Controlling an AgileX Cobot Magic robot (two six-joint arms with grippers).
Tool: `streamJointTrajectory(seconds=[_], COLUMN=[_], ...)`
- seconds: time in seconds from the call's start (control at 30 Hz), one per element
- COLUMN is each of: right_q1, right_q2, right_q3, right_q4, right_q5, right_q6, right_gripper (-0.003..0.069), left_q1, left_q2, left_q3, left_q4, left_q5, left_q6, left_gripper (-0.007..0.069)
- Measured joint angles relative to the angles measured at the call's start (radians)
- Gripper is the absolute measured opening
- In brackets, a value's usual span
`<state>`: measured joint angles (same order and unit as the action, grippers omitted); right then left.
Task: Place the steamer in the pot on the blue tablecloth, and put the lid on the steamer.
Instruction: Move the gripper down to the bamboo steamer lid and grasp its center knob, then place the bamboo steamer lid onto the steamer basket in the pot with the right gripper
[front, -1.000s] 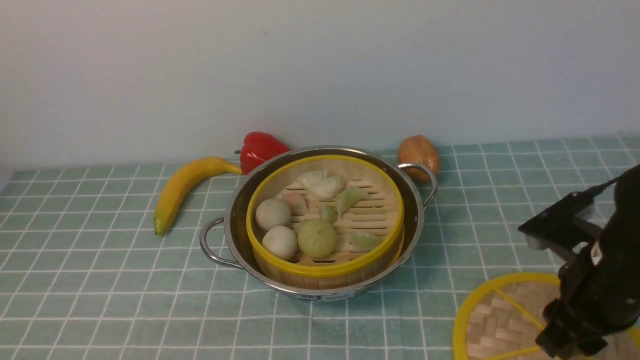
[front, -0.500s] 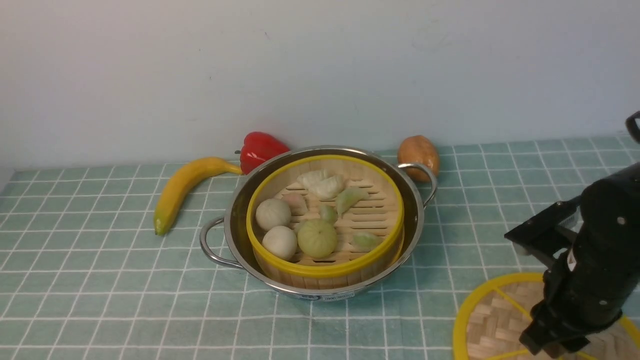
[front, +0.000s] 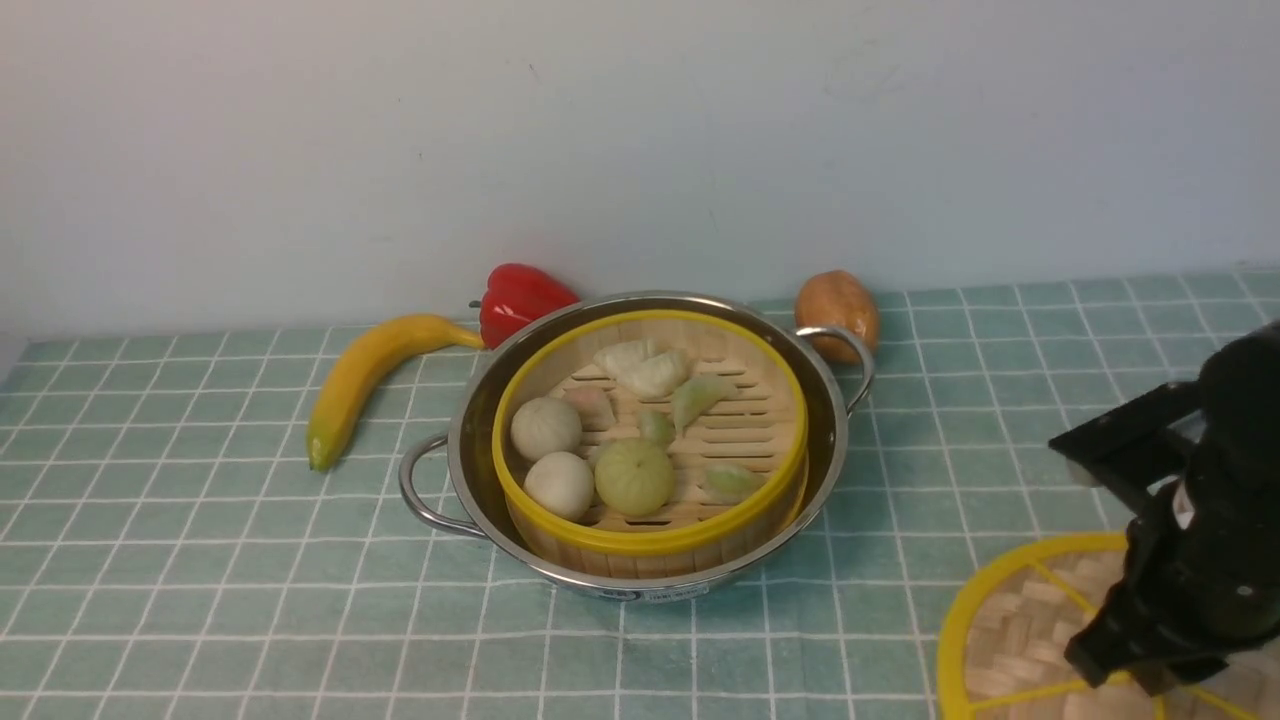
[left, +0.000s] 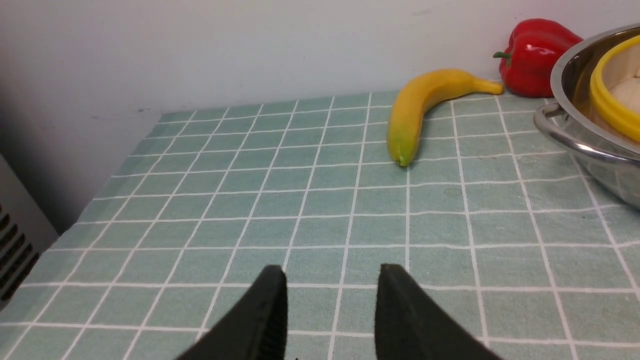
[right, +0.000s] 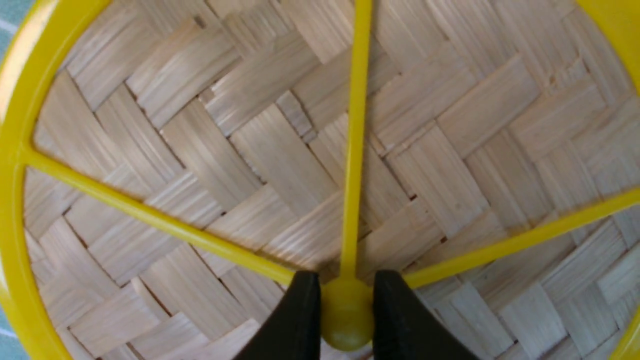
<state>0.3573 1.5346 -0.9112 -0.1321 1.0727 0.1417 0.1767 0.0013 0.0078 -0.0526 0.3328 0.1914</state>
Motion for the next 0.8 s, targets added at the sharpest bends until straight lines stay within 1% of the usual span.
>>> streamJointTrajectory(seconds=[0.07, 0.13, 0.23, 0.3, 0.43, 0.47, 0.57, 0.63, 0.73, 0.8], right_q1=[0.0, 0.0, 0.0, 0.0, 0.0, 0.0, 0.0, 0.003, 0.031, 0.061], right_q2=[-0.064, -0.092, -0.136, -0.137, -0.085, -0.081, 0.011, 0.071, 0.156, 0.204], right_q3=[-0.037, -0.058, -0.163, -0.227, -0.401, -0.41, -0.558, -0.633, -0.726, -0.774], right_q4=[-0.06, -0.075, -0.05, -0.003, 0.144, 0.15, 0.238, 0.296, 0.345, 0.352], right_q5=[0.04, 0.055, 0.073, 0.074, 0.058, 0.058, 0.047, 0.046, 0.046, 0.046], right_q6=[0.043, 0.049, 0.028, -0.015, -0.156, -0.163, -0.283, -0.338, -0.424, -0.465], right_gripper=[0.0147, 0.0147, 0.0147, 0.0147, 0.0147, 0.0147, 0.0147, 0.0147, 0.0147, 0.0147], left_q1=[0.0, 0.0, 0.0, 0.0, 0.0, 0.0, 0.0, 0.0, 0.0, 0.0], left_q2=[0.0, 0.0, 0.0, 0.0, 0.0, 0.0, 0.0, 0.0, 0.0, 0.0], left_q3=[0.0, 0.0, 0.0, 0.0, 0.0, 0.0, 0.0, 0.0, 0.0, 0.0], left_q4=[0.0, 0.0, 0.0, 0.001, 0.002, 0.002, 0.003, 0.003, 0.003, 0.003], left_q5=[0.0, 0.0, 0.0, 0.0, 0.0, 0.0, 0.0, 0.0, 0.0, 0.0], left_q6=[-0.001, -0.001, -0.001, -0.001, -0.001, -0.001, -0.001, -0.001, -0.001, -0.001], left_gripper=[0.0243, 0.0243, 0.0243, 0.0243, 0.0243, 0.0243, 0.0243, 0.0243, 0.0243, 0.0243])
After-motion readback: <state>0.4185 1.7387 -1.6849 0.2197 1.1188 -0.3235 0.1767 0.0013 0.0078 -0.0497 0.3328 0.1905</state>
